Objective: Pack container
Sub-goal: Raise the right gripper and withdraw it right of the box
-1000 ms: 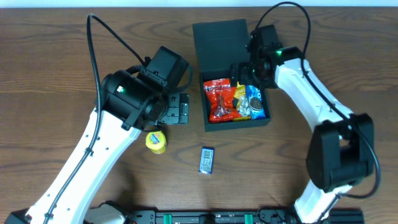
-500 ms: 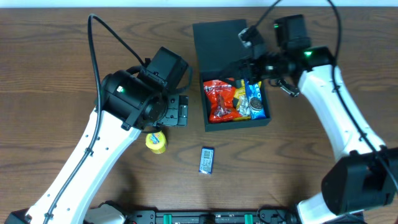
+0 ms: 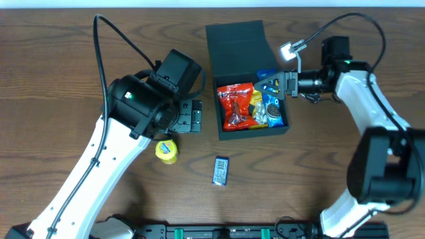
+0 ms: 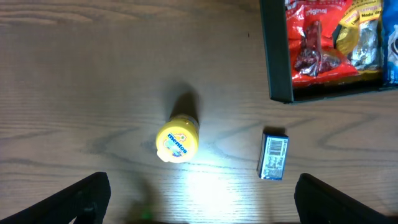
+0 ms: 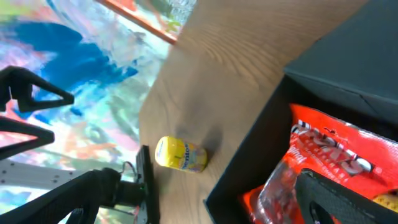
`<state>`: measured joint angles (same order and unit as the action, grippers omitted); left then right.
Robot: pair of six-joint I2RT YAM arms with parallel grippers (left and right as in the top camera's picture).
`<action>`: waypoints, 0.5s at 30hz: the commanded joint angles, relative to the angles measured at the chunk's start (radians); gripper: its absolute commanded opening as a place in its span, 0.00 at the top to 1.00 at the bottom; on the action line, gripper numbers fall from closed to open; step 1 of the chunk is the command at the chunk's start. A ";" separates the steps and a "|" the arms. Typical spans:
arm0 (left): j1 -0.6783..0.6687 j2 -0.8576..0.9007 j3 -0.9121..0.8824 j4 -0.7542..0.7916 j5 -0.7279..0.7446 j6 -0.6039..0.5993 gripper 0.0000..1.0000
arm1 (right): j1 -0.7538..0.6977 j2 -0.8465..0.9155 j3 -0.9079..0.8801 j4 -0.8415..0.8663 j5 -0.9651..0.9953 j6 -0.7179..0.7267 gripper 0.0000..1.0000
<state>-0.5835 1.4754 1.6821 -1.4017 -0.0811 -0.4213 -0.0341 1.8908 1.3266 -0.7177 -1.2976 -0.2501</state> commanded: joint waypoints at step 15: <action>0.000 -0.011 0.014 0.003 0.004 0.007 0.05 | 0.010 0.124 -0.006 0.290 0.011 0.357 0.01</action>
<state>-0.5835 1.4754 1.6821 -1.3975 -0.0807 -0.4213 -0.0330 2.0186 1.3239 -0.4259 -1.3228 0.0471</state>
